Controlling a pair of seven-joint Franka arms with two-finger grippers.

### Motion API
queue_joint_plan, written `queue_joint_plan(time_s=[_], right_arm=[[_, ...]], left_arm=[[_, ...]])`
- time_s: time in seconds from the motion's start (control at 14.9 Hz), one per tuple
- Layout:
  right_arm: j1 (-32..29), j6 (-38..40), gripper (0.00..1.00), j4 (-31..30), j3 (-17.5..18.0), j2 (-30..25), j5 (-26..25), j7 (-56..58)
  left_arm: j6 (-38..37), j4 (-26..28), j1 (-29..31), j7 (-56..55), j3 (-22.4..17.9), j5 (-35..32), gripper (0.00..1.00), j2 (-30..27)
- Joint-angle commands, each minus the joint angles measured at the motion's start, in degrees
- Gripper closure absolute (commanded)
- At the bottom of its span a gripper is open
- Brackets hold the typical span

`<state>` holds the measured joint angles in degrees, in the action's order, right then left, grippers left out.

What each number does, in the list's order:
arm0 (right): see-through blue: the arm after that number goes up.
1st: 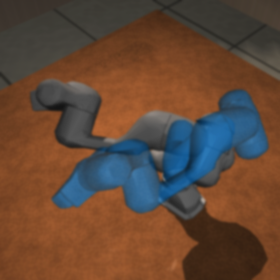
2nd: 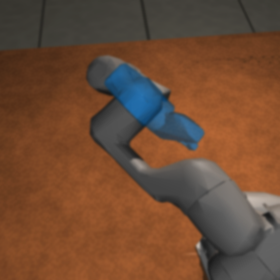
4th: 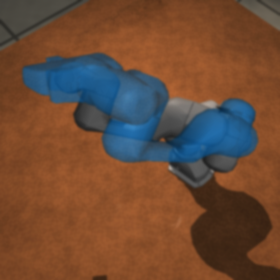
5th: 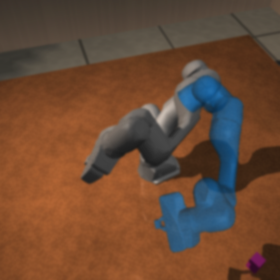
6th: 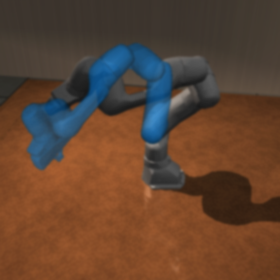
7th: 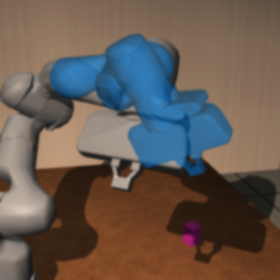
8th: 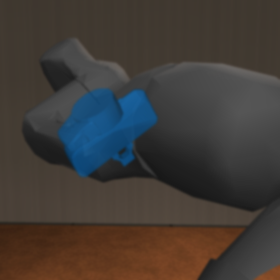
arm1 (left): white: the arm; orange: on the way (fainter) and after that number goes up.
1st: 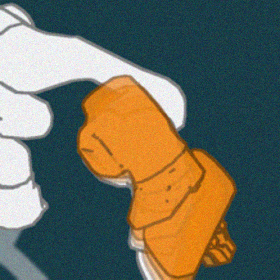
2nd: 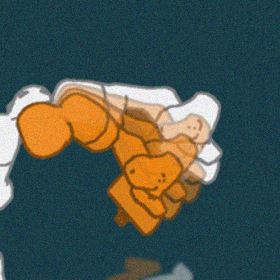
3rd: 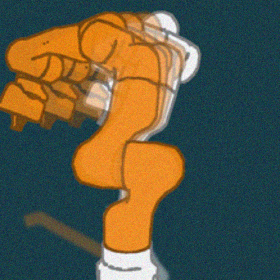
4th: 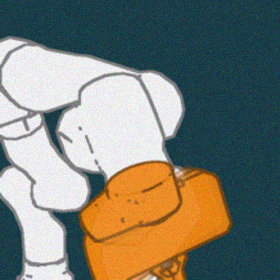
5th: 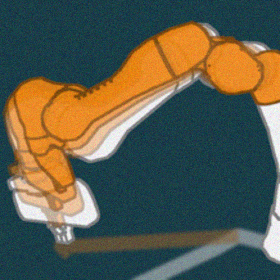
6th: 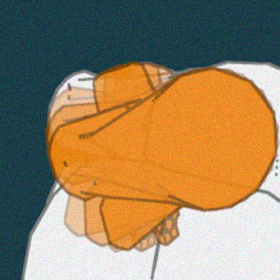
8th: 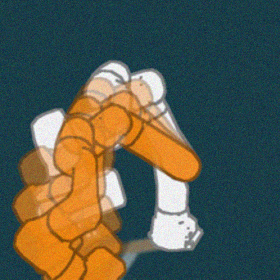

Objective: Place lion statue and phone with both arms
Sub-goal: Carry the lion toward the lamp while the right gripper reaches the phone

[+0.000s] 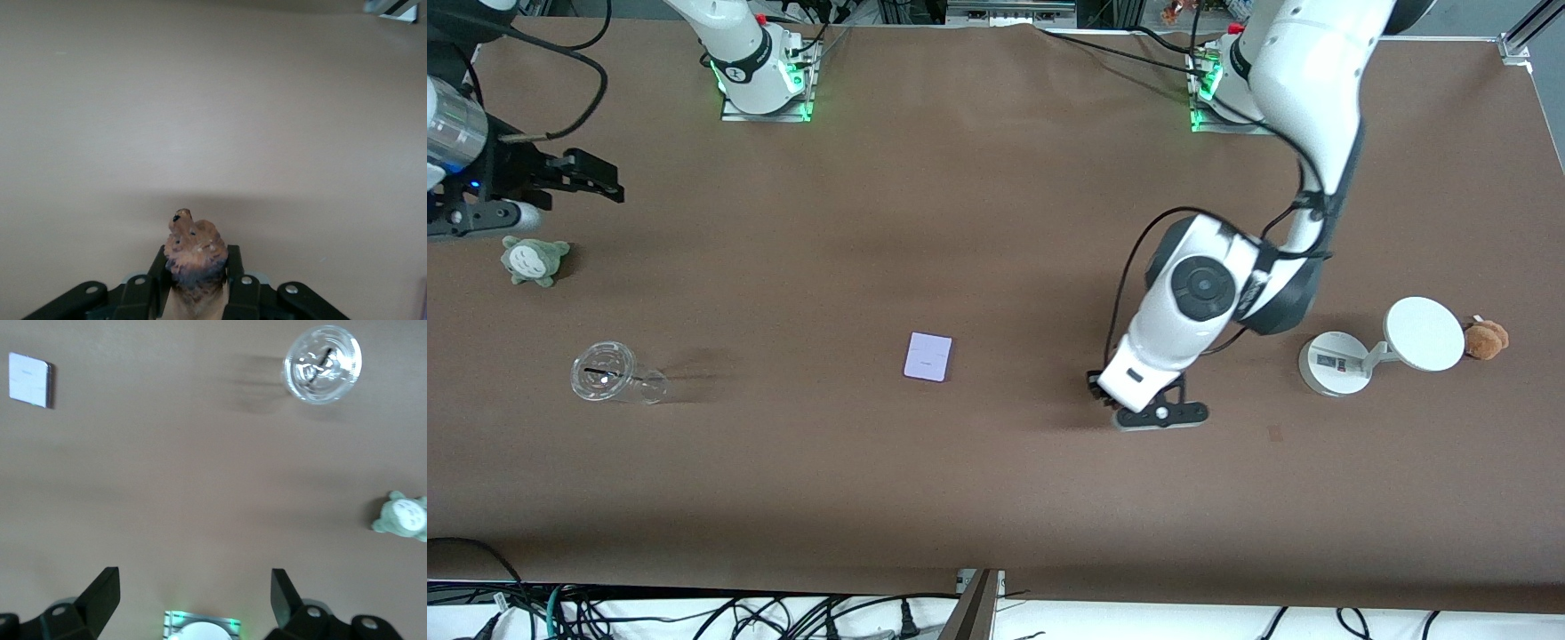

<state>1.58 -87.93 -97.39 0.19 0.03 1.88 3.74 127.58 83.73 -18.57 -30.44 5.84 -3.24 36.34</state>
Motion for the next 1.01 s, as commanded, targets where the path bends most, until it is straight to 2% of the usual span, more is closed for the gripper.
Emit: queue_joint_plan(time_s=[0.0,0.13,0.4,0.94], right_arm=[[4.6,-3.0,0.0,0.4,-0.1,2.6,1.1,-6.0],[8.0,-5.7,0.0,0.4,-0.1,4.7,1.1,-11.4],[14.0,-11.8,0.0,0.5,-0.1,10.1,1.1,-21.1],[21.7,-27.9,0.0,1.0,-0.1,22.6,1.2,-32.8]], left_arm=[[1.2,13.6,3.0,2.8,0.8,-0.3,1.0,-9.0],[2.4,17.8,3.6,2.7,0.4,-0.3,1.0,-10.8],[7.9,25.7,9.5,7.7,0.7,-1.8,1.0,-14.0],[9.8,28.1,17.9,17.6,0.5,-2.2,1.0,-12.1]])
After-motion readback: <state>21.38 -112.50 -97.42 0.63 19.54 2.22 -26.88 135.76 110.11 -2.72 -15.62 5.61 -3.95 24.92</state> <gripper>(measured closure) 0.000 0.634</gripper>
